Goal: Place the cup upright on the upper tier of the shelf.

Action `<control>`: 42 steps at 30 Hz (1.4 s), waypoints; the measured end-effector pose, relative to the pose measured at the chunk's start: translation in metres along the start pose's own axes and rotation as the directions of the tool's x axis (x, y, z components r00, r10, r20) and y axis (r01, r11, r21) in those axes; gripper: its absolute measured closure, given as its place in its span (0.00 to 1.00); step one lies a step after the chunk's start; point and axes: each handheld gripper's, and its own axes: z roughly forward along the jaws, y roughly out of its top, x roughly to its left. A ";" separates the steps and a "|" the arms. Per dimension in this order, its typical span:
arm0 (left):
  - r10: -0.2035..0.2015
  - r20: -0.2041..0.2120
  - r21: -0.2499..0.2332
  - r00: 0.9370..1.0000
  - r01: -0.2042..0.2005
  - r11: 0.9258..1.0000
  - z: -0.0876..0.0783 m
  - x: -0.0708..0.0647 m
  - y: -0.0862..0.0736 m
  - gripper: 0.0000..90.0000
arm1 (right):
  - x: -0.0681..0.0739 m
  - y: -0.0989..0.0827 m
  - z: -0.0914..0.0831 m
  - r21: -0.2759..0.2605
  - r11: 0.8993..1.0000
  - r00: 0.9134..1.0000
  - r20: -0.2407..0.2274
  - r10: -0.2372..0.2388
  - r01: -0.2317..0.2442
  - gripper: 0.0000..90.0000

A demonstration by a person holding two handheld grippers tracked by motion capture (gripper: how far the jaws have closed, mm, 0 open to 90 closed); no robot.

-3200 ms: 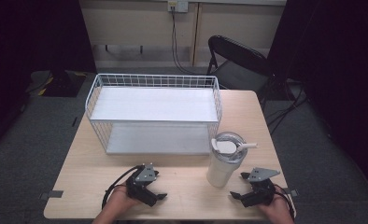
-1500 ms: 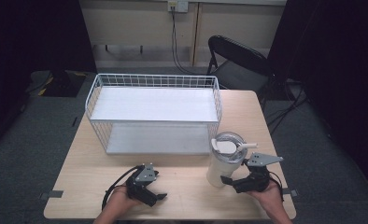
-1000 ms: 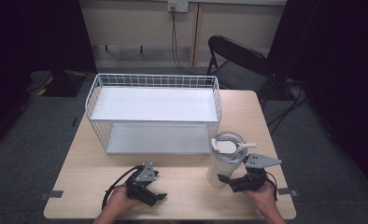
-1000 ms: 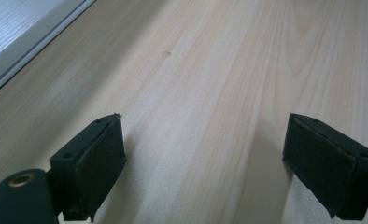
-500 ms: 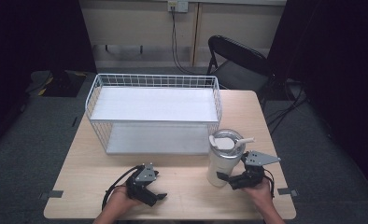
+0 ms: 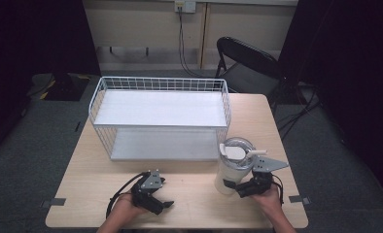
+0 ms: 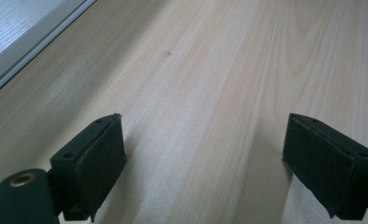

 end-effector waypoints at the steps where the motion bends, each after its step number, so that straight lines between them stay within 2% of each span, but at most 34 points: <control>1: 0.000 0.000 0.000 1.000 0.000 1.000 0.000 0.000 0.000 0.14 | 0.000 0.000 0.000 -0.004 1.000 1.000 -0.001 -0.005 0.005 0.08; 7: 0.000 0.000 0.000 1.000 0.000 1.000 0.000 0.000 0.000 0.14 | 0.001 0.001 0.002 -0.014 1.000 1.000 0.002 0.000 0.000 0.09; 22: 0.005 0.000 0.005 1.000 -0.005 1.000 0.000 0.000 0.000 0.14 | 0.009 -0.001 -0.002 -0.035 0.999 0.998 0.063 -0.009 0.011 0.10; 27: 0.004 0.000 0.004 1.000 -0.004 1.000 0.000 0.000 0.000 0.14 | 0.008 -0.001 -0.008 -0.070 0.998 0.998 0.069 0.002 0.003 0.10; 33: 0.004 -0.001 0.004 1.000 -0.004 1.000 0.000 0.000 0.000 0.14 | 0.008 0.008 -0.014 -0.067 0.998 0.997 0.071 -0.006 0.010 0.11; 39: 0.004 0.000 0.005 1.000 -0.004 1.000 0.000 0.000 0.000 0.14 | 0.009 0.020 -0.016 -0.034 0.999 0.998 0.056 -0.018 0.020 0.10; 42: 0.004 -0.001 0.004 1.000 -0.004 1.000 0.000 0.000 0.000 0.14 | 0.009 0.032 -0.017 -0.031 0.999 0.999 0.048 -0.019 0.020 0.11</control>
